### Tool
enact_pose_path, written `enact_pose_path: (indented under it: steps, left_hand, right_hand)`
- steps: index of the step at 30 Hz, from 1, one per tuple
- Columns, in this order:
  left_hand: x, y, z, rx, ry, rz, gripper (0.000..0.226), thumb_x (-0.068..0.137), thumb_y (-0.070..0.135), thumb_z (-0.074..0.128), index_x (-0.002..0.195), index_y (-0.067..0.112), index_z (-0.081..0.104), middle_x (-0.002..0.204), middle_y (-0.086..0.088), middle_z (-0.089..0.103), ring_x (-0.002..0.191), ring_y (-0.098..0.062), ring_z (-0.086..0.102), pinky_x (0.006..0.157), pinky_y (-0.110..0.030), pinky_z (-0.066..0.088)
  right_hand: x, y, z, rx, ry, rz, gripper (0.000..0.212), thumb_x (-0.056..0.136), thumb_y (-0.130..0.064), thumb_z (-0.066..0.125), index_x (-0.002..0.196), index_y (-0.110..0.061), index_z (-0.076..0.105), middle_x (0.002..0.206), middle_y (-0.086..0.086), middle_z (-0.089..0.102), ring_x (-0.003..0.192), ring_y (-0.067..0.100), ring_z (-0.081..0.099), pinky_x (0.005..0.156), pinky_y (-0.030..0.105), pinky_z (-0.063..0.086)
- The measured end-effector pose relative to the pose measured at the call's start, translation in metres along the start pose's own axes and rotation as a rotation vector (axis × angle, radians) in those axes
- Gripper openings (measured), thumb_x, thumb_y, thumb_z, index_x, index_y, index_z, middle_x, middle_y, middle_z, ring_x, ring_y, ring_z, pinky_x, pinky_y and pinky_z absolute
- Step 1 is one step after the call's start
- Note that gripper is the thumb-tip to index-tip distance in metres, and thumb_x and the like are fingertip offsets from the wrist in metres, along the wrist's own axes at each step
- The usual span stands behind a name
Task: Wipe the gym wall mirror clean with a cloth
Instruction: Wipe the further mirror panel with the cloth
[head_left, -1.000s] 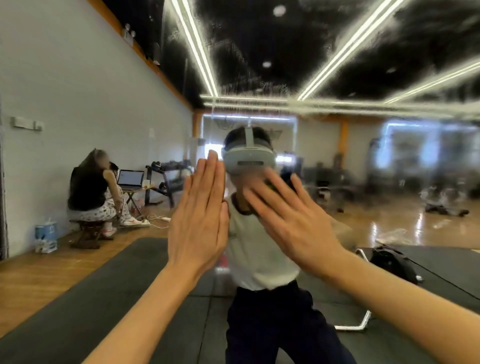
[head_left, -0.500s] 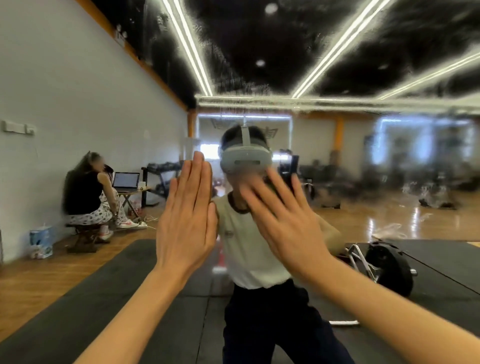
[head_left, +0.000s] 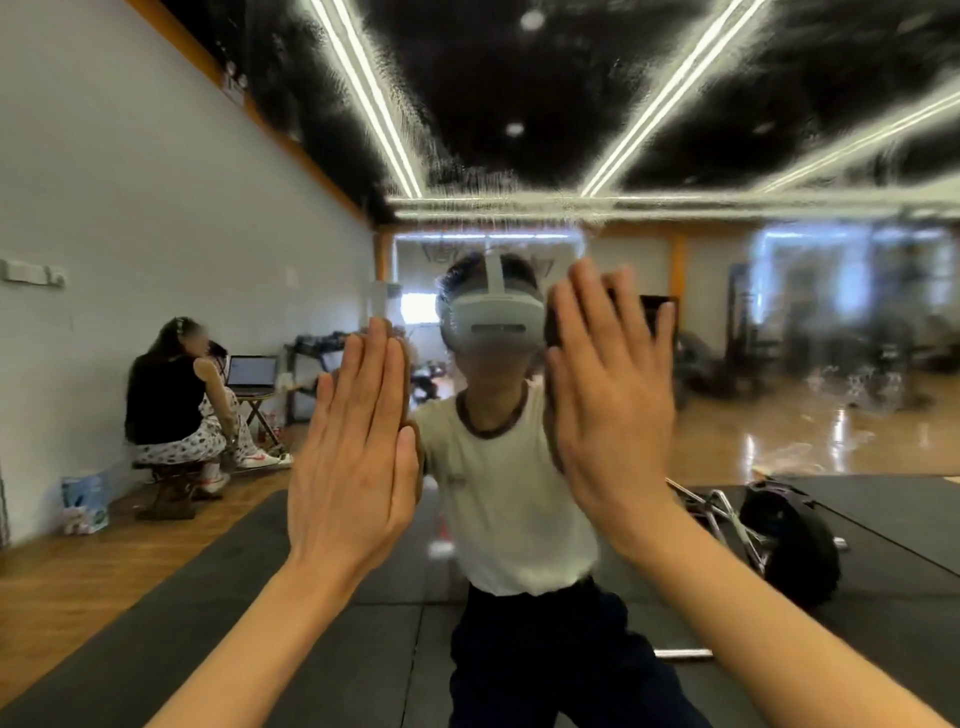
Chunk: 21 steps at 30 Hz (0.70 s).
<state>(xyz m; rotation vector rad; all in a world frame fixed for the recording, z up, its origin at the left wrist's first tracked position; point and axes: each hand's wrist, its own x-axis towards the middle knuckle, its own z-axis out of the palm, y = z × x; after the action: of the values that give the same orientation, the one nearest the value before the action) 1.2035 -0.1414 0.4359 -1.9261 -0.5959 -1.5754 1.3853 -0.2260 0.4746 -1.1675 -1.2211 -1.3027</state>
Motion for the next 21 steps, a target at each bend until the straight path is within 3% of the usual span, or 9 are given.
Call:
enact_pose_path:
  steps: [2,5,7,9,12,15,17,21]
  left_hand:
    - [0.001,-0.001,0.000,0.006,0.009,0.003,0.062,0.103,0.021,0.031,0.159,0.002,0.013,0.167,-0.013,0.010,0.156,-0.016,-0.001,0.126,-0.029,-0.003]
    - [0.001,-0.001,-0.001,0.004,-0.003,-0.009,0.062,0.103,0.022,0.030,0.159,0.005,0.009,0.167,-0.011,0.007,0.156,-0.017,0.000,0.126,-0.031,-0.003]
    - [0.000,-0.001,-0.002,-0.008,-0.017,-0.015,0.063,0.103,0.021,0.030,0.159,0.005,0.008,0.167,-0.010,0.006,0.156,-0.020,0.001,0.126,-0.031,-0.005]
    - [0.000,0.000,-0.002,-0.004,-0.018,-0.016,0.064,0.102,0.021,0.030,0.159,0.004,0.008,0.167,-0.010,0.006,0.156,-0.020,0.001,0.126,-0.030,-0.006]
    - [0.001,0.001,-0.002,0.023,-0.011,-0.009,0.064,0.101,0.020,0.030,0.159,0.003,0.008,0.167,-0.010,0.005,0.156,-0.018,-0.002,0.125,-0.030,-0.007]
    - [0.000,0.000,-0.001,0.009,-0.013,-0.005,0.063,0.102,0.020,0.030,0.159,0.001,0.010,0.167,-0.011,0.007,0.155,-0.015,-0.004,0.126,-0.029,-0.006]
    - [0.001,0.000,-0.002,0.004,-0.011,-0.008,0.061,0.103,0.020,0.029,0.158,0.000,0.013,0.167,-0.014,0.010,0.155,-0.015,-0.004,0.126,-0.030,-0.006]
    - [0.000,-0.002,-0.001,0.030,-0.006,-0.005,0.063,0.101,0.019,0.031,0.158,0.000,0.013,0.167,-0.017,0.011,0.155,-0.019,0.000,0.126,-0.031,-0.004]
  right_hand:
    - [-0.008,-0.042,0.021,0.021,-0.075,-0.220,0.049,0.102,-0.015,0.046,0.150,-0.007,0.044,0.158,0.011,0.038,0.149,0.031,0.029,0.125,0.046,0.009]
    - [-0.013,-0.019,0.013,-0.026,-0.166,-0.394,0.052,0.102,-0.013,0.049,0.152,-0.009,0.039,0.160,0.010,0.036,0.150,0.029,0.027,0.125,0.045,0.009]
    - [-0.023,0.024,-0.011,-0.058,-0.160,-0.279,0.054,0.102,-0.012,0.051,0.153,-0.009,0.037,0.160,0.010,0.035,0.150,0.029,0.025,0.125,0.045,0.008]
    - [-0.036,0.062,-0.034,-0.057,-0.120,-0.056,0.050,0.106,-0.018,0.040,0.155,-0.010,0.031,0.162,0.010,0.030,0.152,0.026,0.019,0.125,0.045,0.004]
    - [-0.043,0.045,-0.026,-0.039,0.002,0.185,0.050,0.106,-0.018,0.035,0.155,-0.008,0.028,0.162,0.009,0.027,0.152,0.028,0.018,0.125,0.045,-0.002]
    - [-0.050,-0.030,0.015,-0.055,-0.050,-0.015,0.065,0.093,-0.007,0.053,0.154,-0.008,0.030,0.162,0.010,0.029,0.151,0.029,0.018,0.125,0.044,-0.004]
    - [-0.059,-0.065,0.027,-0.015,-0.157,-0.190,0.074,0.092,-0.015,0.065,0.156,-0.010,0.027,0.164,0.008,0.025,0.153,0.025,0.013,0.126,0.046,0.001]
    - [-0.067,-0.008,-0.001,-0.072,-0.218,-0.337,0.070,0.097,-0.017,0.063,0.156,-0.014,0.025,0.164,0.005,0.025,0.153,0.023,0.019,0.125,0.045,0.009]
